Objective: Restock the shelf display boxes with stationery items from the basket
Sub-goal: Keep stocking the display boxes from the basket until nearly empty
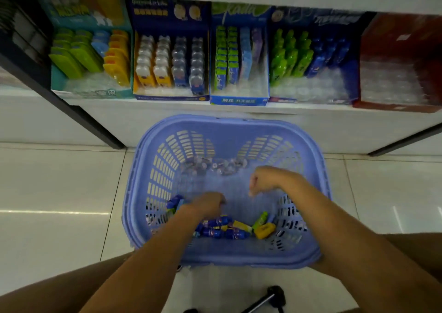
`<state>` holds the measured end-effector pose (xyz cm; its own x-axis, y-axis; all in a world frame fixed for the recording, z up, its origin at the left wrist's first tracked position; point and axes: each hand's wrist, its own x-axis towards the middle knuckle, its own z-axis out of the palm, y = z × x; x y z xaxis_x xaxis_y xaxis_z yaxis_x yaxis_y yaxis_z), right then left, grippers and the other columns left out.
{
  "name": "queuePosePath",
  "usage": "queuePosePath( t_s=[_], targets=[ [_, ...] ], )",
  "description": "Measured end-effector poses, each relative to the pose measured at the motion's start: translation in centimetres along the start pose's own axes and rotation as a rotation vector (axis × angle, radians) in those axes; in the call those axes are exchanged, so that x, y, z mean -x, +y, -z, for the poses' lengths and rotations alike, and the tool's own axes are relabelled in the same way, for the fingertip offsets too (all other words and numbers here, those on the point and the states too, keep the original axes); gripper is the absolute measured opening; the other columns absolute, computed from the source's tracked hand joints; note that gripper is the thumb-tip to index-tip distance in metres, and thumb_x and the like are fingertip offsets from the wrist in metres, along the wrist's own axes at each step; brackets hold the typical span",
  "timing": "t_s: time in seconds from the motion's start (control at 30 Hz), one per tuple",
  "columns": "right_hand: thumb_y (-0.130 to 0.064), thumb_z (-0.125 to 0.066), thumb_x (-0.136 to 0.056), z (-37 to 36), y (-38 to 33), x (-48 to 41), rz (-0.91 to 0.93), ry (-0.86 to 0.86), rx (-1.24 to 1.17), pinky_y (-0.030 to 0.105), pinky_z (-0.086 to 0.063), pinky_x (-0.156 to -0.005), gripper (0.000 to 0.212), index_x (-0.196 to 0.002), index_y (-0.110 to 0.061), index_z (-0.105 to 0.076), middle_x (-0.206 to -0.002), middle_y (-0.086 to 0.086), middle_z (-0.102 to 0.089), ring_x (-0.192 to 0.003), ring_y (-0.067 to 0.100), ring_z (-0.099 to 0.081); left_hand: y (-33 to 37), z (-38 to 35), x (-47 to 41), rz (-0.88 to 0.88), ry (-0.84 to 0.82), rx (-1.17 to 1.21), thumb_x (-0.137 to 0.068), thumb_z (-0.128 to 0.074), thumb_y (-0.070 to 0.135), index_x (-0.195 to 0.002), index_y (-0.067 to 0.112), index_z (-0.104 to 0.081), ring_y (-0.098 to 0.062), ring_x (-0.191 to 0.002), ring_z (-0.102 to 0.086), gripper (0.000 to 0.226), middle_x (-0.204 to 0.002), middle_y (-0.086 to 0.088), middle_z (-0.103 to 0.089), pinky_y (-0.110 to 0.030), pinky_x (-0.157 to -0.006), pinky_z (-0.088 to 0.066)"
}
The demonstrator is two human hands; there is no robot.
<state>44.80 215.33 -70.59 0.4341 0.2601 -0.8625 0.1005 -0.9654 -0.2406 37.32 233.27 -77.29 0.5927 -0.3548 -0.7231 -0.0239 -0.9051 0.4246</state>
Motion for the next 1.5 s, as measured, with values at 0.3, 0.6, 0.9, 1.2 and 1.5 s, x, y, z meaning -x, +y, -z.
queuePosePath(
  t_s=[0.3,0.6,0.9,1.2,1.5],
  targets=[
    [-0.012,-0.055,-0.093,-8.7,4.3,-6.4,-0.151,-0.227,0.378,0.032,-0.034,-0.072,0.013,-0.08,-0.007,-0.055,-0.067,0.007,-0.032,-0.055,0.017,-0.029,-1.8,-2.8,-1.7,-0.067,-0.222,-0.228,-0.089,-0.058,0.017,-0.125,0.012,-0.06,-0.034,-0.113,-0.055,0.037,-0.128,-0.017,-0.057,-0.039,-0.093,-0.047],
    [-0.02,-0.069,-0.085,-8.3,3.7,-6.9,-0.03,-0.116,-0.031,0.033,-0.04,-0.064,0.032,-0.061,-0.006,-0.054,-0.059,0.01,-0.04,-0.055,0.022,-0.04,-1.8,-3.7,-2.6,-0.024,-0.132,-0.204,-0.081,-0.07,0.023,-0.115,0.006,-0.062,-0.034,-0.107,-0.059,0.039,-0.117,-0.016,-0.061,-0.042,-0.09,-0.05],
    [-0.006,-0.067,-0.085,-1.8,3.6,-2.3,0.128,0.158,-0.718,0.034,-0.053,-0.091,0.026,-0.111,-0.005,-0.065,-0.112,0.015,-0.066,-0.1,0.025,-0.065,-0.3,-0.2,-1.9,0.213,0.009,0.716,-0.09,-0.052,0.014,-0.069,0.012,-0.04,-0.014,-0.053,-0.043,0.024,-0.062,-0.006,-0.043,-0.022,-0.049,-0.036],
    [0.007,-0.061,-0.081,4.3,2.3,6.2,0.6,0.261,-1.004,0.016,-0.051,-0.081,0.03,-0.102,-0.014,-0.066,-0.098,-0.005,-0.071,-0.094,0.006,-0.066,4.6,7.1,3.0,-0.217,-0.016,1.517,-0.077,-0.065,0.039,-0.078,0.016,-0.051,-0.01,-0.044,-0.036,0.028,-0.052,0.004,-0.04,-0.021,-0.046,-0.041],
    [-0.011,-0.066,-0.072,7.1,1.9,10.7,0.733,0.545,-1.266,0.02,-0.055,-0.078,0.034,-0.106,-0.007,-0.066,-0.093,0.002,-0.073,-0.085,0.013,-0.069,10.3,11.9,6.1,-0.332,0.807,1.097,-0.074,-0.08,0.019,-0.087,0.012,-0.065,-0.009,-0.042,-0.046,0.021,-0.052,0.007,-0.052,-0.024,-0.043,-0.045]
  ],
)
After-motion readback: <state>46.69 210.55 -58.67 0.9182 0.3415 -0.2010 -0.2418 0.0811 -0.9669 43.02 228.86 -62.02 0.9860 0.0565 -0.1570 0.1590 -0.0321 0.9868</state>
